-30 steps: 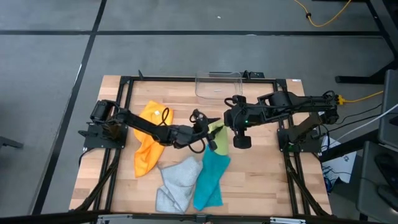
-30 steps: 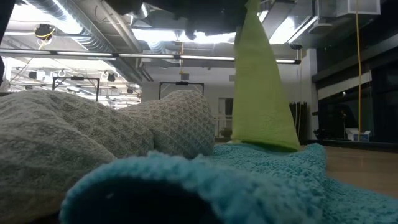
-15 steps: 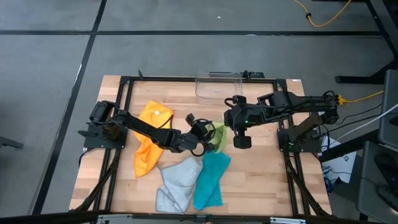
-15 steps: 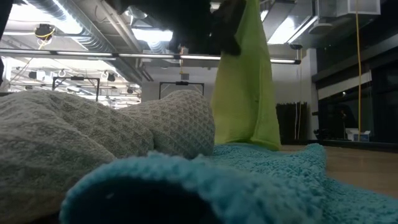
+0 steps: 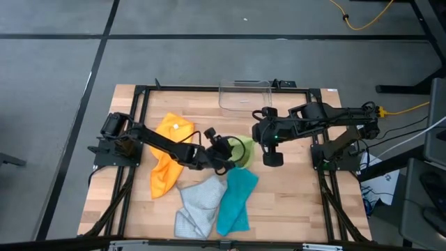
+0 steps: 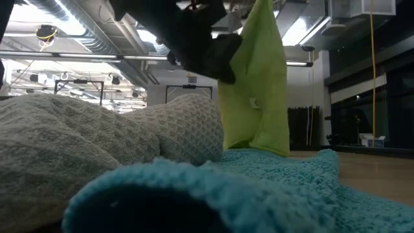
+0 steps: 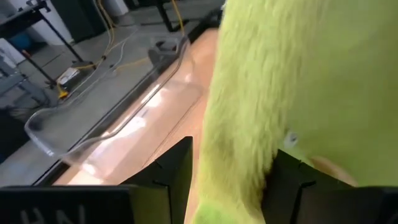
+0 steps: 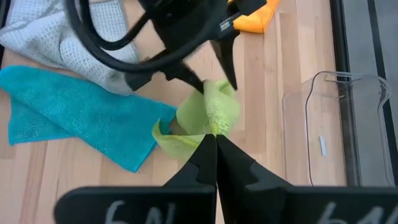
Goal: Fold microfiber towels
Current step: Fold the green microfiber towel
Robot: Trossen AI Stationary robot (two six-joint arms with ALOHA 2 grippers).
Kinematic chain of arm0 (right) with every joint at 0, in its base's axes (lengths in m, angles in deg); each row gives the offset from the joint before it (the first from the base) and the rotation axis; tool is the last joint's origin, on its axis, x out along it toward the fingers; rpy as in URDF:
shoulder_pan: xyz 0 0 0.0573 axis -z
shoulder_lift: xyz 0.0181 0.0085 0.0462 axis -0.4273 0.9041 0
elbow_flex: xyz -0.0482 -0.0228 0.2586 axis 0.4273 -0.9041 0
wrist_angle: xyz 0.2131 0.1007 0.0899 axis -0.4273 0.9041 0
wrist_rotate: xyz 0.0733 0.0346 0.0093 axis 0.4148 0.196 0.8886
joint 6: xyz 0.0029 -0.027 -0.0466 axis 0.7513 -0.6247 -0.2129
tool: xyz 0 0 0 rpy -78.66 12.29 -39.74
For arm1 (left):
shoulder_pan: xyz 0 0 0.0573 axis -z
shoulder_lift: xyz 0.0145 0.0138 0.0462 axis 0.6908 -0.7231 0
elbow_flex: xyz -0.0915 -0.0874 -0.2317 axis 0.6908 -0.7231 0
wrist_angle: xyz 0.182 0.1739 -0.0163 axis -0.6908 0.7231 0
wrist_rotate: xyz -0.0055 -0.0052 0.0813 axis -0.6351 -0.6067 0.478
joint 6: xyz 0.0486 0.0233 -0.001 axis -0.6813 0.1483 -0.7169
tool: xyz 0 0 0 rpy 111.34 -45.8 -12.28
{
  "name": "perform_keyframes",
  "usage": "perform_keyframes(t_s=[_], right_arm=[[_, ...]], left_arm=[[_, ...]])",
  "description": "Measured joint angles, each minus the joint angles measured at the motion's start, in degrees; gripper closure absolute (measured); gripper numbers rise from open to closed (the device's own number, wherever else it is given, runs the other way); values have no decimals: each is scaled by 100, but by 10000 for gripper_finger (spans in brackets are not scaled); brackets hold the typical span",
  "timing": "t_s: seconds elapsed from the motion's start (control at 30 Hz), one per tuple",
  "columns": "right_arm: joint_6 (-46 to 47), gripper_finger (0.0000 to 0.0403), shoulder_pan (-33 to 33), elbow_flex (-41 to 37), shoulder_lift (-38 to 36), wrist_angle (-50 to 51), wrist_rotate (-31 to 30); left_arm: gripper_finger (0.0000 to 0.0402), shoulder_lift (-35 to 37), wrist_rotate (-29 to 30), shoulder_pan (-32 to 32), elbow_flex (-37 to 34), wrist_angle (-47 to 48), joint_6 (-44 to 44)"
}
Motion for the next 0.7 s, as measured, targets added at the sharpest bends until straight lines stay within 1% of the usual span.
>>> perform_keyframes(t_s=[0.07,0.17,0.33,0.43,0.5,0.57,0.7], right_arm=[[2,402,-1,0,0,49,73],[5,402,-1,0,0,83,494],[9,402,-1,0,0,166,1275],[7,402,-3,0,0,286,1692],[7,402,-2,0,0,329,1826],[7,402,-3,0,0,339,1851],[-13,402,-3,0,0,341,1853]], left_arm=[[255,0,3,-72,0,196,-12],[255,2,-4,-231,0,300,-91],[255,3,1,-457,0,301,-927],[255,42,-53,-559,0,262,-1199],[255,55,-298,-633,2,181,-1215],[255,55,-668,-690,2,178,-1195],[255,55,-1656,-715,2,176,-1195]])
